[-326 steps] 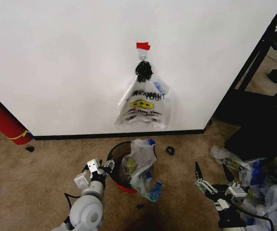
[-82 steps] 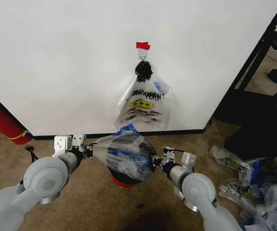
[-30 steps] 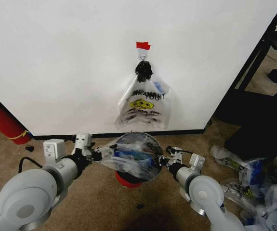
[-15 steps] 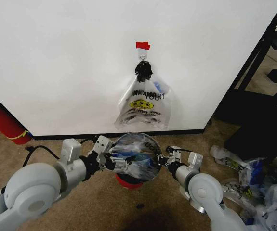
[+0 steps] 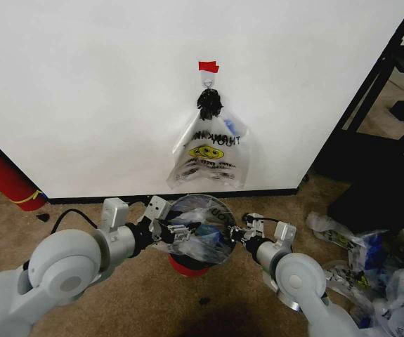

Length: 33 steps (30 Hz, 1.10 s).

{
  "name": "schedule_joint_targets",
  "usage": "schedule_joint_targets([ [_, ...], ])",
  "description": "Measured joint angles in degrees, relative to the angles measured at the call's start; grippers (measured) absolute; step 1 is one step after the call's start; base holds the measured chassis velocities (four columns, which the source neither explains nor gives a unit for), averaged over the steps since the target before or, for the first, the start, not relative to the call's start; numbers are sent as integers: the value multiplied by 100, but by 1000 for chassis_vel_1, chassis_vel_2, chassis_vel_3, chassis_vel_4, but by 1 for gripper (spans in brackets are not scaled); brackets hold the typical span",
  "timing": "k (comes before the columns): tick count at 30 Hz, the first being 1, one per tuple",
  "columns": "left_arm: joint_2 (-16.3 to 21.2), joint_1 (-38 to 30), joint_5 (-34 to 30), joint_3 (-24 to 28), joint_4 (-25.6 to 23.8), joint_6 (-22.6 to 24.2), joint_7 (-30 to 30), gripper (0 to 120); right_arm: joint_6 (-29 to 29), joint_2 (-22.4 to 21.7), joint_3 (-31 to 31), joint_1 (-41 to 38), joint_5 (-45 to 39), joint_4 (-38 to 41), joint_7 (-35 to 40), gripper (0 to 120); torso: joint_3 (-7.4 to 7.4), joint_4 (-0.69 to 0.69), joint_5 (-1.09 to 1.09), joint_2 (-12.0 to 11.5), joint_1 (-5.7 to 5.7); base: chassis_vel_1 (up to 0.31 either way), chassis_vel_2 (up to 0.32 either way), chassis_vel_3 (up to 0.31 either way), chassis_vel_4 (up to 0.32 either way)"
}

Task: Pick up the garbage bag from the wall and place it over the trash bin.

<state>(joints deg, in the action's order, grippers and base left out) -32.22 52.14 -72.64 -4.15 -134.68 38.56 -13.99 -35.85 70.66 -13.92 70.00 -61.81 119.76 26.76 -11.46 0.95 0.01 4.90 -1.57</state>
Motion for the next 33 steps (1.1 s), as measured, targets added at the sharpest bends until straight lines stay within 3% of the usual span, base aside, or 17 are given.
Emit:
schedule_joint_targets([
  [3,-52,-127,107,196,106,0,54,53,0,0,-8,11,-3,10,5,1,0,0,0,0,0,0,0,0,0],
  [6,-122,-289,416,454,288,-2,204,39,0,14,-15,43,-3,30,15,1,0,1,0,0,0,0,0,0,0],
  [15,-140,-242,1096,492,406,-16,294,11,-1,18,-12,58,-3,54,16,1,0,0,-1,0,0,0,0,0,0],
  [19,-3,-141,1262,417,356,1,466,7,-5,40,9,30,-3,37,16,1,0,0,-1,0,0,0,0,0,0],
  [23,66,-60,1275,303,278,6,592,8,-11,44,13,28,3,18,16,1,0,0,0,1,0,0,0,0,0],
  [33,96,3,1436,230,325,19,754,44,-17,44,19,23,10,10,16,1,0,0,-1,0,0,0,0,0,0],
])
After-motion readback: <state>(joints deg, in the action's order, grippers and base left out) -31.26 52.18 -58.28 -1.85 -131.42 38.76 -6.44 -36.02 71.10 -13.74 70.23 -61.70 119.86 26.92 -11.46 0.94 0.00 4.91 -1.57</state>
